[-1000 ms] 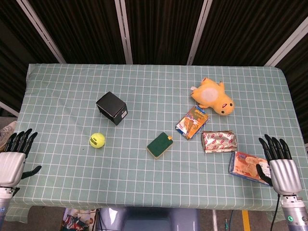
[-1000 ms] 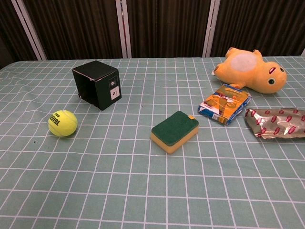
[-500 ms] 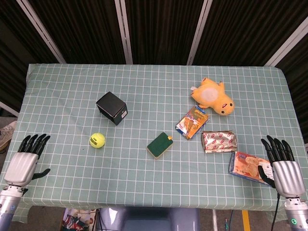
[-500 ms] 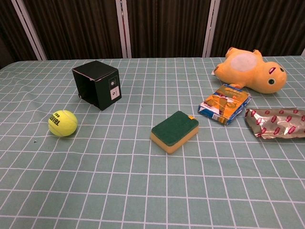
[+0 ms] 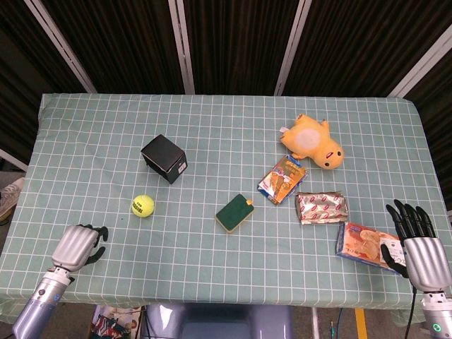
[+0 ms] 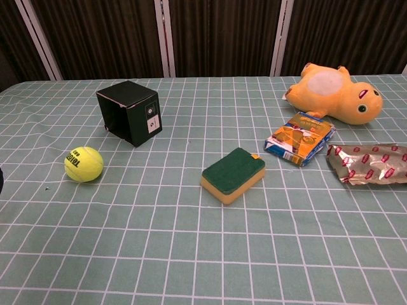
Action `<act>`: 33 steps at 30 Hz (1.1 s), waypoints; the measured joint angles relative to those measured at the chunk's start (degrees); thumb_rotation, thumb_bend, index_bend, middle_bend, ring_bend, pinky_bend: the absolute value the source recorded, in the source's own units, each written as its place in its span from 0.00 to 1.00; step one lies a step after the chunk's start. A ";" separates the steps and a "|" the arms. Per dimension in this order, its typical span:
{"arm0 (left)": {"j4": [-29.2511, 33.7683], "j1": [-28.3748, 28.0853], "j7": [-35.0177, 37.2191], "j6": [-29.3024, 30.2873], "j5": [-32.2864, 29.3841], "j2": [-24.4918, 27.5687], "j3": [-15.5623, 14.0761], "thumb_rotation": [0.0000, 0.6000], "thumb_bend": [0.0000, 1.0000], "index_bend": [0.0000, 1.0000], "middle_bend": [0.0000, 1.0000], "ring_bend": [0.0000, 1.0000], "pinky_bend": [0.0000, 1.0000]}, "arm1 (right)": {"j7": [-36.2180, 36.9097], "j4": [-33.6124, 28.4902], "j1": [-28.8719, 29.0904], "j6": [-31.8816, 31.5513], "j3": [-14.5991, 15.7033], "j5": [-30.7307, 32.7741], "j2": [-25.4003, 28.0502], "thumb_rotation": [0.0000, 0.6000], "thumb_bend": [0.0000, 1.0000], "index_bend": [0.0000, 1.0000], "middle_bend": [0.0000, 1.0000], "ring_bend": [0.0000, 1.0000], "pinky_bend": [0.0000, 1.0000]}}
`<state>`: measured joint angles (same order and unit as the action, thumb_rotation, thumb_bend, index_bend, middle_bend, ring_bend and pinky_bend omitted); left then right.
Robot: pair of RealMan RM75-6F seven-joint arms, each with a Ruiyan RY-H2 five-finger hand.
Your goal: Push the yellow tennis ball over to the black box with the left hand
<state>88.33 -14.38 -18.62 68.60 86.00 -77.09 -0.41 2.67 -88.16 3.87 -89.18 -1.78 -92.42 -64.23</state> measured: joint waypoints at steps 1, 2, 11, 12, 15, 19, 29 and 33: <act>-0.25 -0.40 -0.46 -0.67 -0.33 -0.41 0.13 1.00 0.31 0.51 0.64 0.57 0.61 | 0.28 0.04 -0.02 0.00 0.04 -0.04 0.11 1.00 0.43 0.00 0.00 0.00 0.00; -0.58 -0.84 -0.92 -1.37 -0.69 -0.85 0.30 1.00 0.31 0.51 0.64 0.57 0.60 | 0.46 0.07 -0.03 0.01 0.07 -0.06 0.18 1.00 0.43 0.00 0.00 0.00 0.00; -7.53 -6.43 -2.70 -8.25 -5.09 -7.89 3.61 1.00 0.31 0.51 0.64 0.57 0.58 | 1.74 0.40 0.21 0.73 -0.09 0.47 0.50 1.00 0.43 0.00 0.00 0.00 0.00; -8.18 -7.22 -2.65 -8.97 -5.22 -8.64 3.85 1.00 0.31 0.51 0.64 0.57 0.58 | 1.81 0.44 0.24 0.78 -0.09 0.48 0.51 1.00 0.43 0.00 0.00 0.00 0.00; -8.80 -8.49 -1.88 -10.32 -5.28 -9.72 4.13 1.00 0.31 0.51 0.64 0.57 0.58 | 1.98 0.50 0.36 1.01 -0.05 0.41 0.51 1.00 0.43 0.00 0.00 0.00 0.00; -8.67 -9.92 0.59 -11.75 -4.80 -10.41 4.12 1.00 0.31 0.51 0.64 0.57 0.58 | 2.12 0.69 0.66 1.82 -0.09 0.79 0.45 1.00 0.43 0.00 0.00 0.00 0.00; -9.87 -11.98 3.53 -11.99 -3.21 -11.64 3.97 1.00 0.31 0.50 0.63 0.56 0.56 | 2.82 0.88 0.84 2.30 -0.31 1.43 0.58 1.00 0.43 0.00 0.00 0.00 0.00; -12.54 -12.75 4.27 -11.72 -3.48 -13.10 4.55 1.00 0.31 0.50 0.63 0.56 0.56 | 3.02 0.94 0.84 2.38 -0.42 1.75 0.65 1.00 0.43 0.00 0.00 0.00 0.00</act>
<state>75.79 -27.13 -14.36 56.88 82.52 -90.19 4.13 5.68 -87.23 4.72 -86.80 -2.20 -90.67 -63.59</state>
